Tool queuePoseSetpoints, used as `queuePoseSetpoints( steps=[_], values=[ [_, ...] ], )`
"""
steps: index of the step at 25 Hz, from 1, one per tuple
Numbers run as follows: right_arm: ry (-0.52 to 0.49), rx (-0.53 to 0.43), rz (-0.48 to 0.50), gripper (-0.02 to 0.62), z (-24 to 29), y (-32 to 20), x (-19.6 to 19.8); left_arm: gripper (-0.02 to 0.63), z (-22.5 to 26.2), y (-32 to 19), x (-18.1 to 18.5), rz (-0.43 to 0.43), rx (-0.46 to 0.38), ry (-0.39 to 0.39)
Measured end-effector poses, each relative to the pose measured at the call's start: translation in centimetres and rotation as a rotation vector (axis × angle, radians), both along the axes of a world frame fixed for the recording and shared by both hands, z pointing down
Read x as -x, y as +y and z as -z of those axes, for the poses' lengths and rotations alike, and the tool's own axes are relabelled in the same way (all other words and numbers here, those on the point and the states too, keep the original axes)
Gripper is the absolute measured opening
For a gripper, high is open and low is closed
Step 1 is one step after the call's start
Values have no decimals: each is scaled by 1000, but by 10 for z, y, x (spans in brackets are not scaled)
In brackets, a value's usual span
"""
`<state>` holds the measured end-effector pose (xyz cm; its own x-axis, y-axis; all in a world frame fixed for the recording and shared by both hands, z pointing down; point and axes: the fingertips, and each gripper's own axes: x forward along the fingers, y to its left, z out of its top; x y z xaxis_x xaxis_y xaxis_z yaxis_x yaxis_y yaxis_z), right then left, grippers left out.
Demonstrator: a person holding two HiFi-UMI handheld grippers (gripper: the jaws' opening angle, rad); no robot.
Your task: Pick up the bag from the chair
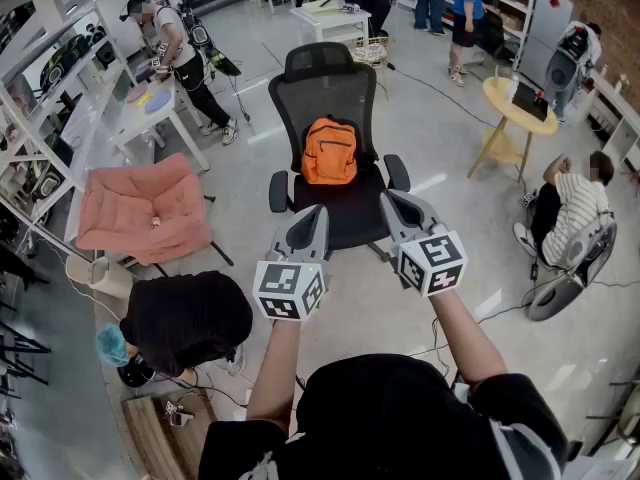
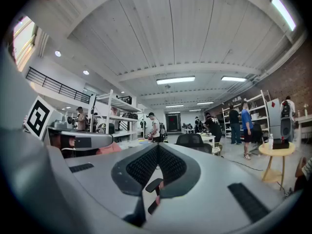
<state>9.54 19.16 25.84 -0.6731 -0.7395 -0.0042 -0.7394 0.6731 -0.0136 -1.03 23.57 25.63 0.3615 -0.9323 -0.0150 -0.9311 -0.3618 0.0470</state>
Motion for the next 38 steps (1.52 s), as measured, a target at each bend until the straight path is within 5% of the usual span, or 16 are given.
queuePoseSetpoints(
  steps=[20,38],
  values=[
    [15,23,-18,2,-19,16,72,3,-23,18,79,-11,22,24],
    [39,60,15,2,-32,9,85,3,-35,11,81,-11,54,35]
  ],
)
